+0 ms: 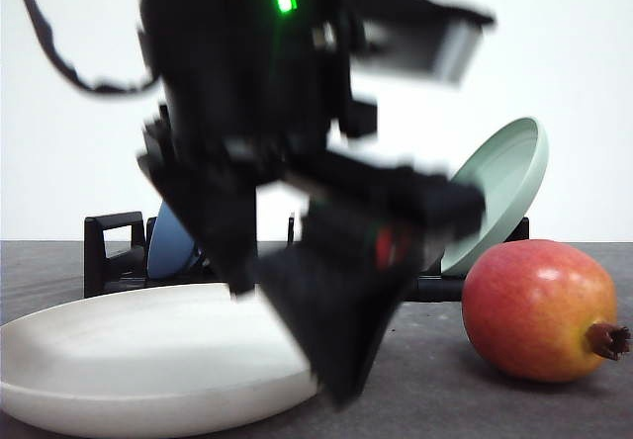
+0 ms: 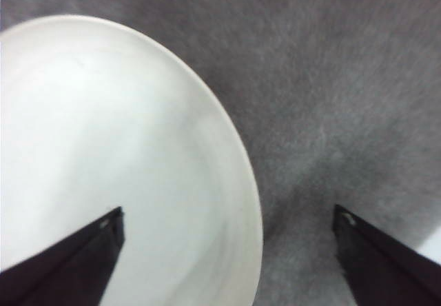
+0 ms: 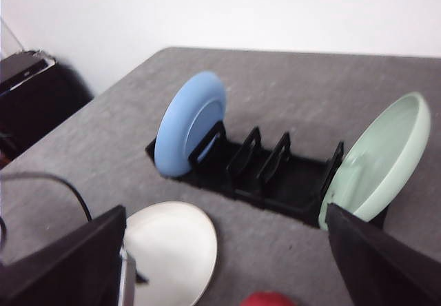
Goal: Place pomegranate in white plate
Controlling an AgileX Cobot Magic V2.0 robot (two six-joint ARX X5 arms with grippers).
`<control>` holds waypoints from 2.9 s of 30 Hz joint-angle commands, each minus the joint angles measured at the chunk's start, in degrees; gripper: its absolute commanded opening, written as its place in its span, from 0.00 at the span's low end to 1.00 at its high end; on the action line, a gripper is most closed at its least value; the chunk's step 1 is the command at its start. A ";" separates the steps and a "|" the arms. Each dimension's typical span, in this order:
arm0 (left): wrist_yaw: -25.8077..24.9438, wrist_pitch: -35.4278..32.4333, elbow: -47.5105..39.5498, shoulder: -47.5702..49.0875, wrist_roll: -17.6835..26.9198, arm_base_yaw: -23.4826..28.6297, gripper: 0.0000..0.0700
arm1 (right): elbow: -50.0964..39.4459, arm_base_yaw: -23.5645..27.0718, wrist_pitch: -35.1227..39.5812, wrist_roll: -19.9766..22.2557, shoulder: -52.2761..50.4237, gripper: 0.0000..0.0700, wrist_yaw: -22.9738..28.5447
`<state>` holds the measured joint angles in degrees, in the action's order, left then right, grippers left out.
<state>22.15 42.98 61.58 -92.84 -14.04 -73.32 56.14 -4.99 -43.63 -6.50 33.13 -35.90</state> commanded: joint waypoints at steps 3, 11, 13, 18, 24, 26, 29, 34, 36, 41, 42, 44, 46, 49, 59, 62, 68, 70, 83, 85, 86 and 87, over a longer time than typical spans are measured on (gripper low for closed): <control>0.04 1.77 0.61 5.38 -3.30 -0.96 0.91 | 0.85 -3.74 -1.54 -0.45 1.97 0.84 1.06; 0.07 9.36 0.59 21.52 -6.40 -1.22 0.90 | 0.83 -12.35 -6.82 1.91 10.21 0.84 4.37; 0.41 11.04 0.59 25.77 -6.64 -1.22 0.90 | 0.83 -14.09 -8.22 2.84 13.50 0.85 5.27; 0.48 12.86 -0.43 35.93 -6.85 -1.25 0.90 | 0.83 -16.69 -9.56 3.11 22.51 0.93 6.24; 0.45 11.65 -7.26 49.49 -9.97 -1.33 0.90 | 0.83 -17.86 -9.51 4.23 33.13 1.00 9.15; 0.30 10.58 -10.00 54.62 -10.65 -1.33 0.90 | 0.83 -18.26 -9.47 4.42 36.22 1.00 11.87; 0.16 8.43 -13.56 62.24 -11.18 -1.33 0.90 | 0.83 -18.84 -9.21 4.61 40.32 1.00 14.87; 0.15 7.45 -16.06 71.94 -10.83 -1.33 0.90 | 0.83 -19.78 -8.46 5.18 46.78 1.00 15.45; 0.17 7.59 -16.06 74.30 -10.71 -1.32 0.90 | 0.83 -20.40 -7.87 5.33 49.23 1.00 15.71; 0.17 8.47 -16.06 77.32 -11.10 -1.33 0.90 | 0.83 -22.26 -5.60 5.46 54.29 1.00 17.35; 0.17 8.50 -16.06 77.43 -11.16 -1.31 0.90 | 0.83 -22.57 -5.34 5.47 55.10 1.00 17.88; 0.16 8.24 -16.06 77.64 -11.17 -1.33 0.90 | 0.83 -23.18 -5.04 5.46 56.58 1.00 19.21; 0.15 8.13 -16.06 77.64 -11.15 -1.33 0.90 | 0.83 -23.65 -4.95 5.48 57.69 1.00 19.94; 0.15 8.06 -16.06 77.64 -11.21 -1.33 0.90 | 0.83 -23.90 -5.20 5.43 58.40 0.76 19.91; 0.15 7.96 -16.06 77.64 -12.02 -1.33 0.90 | 8.99 -27.26 -9.88 3.59 60.70 0.63 21.05; 0.15 7.96 -16.06 77.64 -12.05 -1.33 0.90 | 15.52 -30.82 -12.75 2.71 63.82 0.63 20.98; 0.15 8.02 -16.06 77.64 -12.19 -1.32 0.90 | 27.61 -38.53 -13.85 1.30 71.20 0.63 20.96; 0.15 8.05 -16.06 77.64 -12.18 -1.33 0.90 | 30.77 -40.81 -13.73 1.29 73.79 0.63 21.02; 0.17 8.11 -16.06 77.64 -12.22 -1.31 0.90 | 34.56 -46.98 -6.97 1.38 82.30 0.64 20.90; 0.17 8.13 -16.06 77.64 -12.24 -1.33 0.90 | 34.56 -47.12 -6.56 1.63 82.61 0.64 20.92; 0.17 8.11 -16.06 77.64 -12.25 -1.31 0.90 | 34.56 -47.15 -6.33 1.77 82.63 0.64 20.92; 0.17 8.15 -16.06 77.64 -12.26 -1.33 0.90 | 34.56 -47.28 -6.07 1.79 82.63 0.64 20.92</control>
<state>22.30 51.43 45.35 -15.20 -25.80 -73.80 89.34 -51.42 -50.29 -4.73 114.88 -14.78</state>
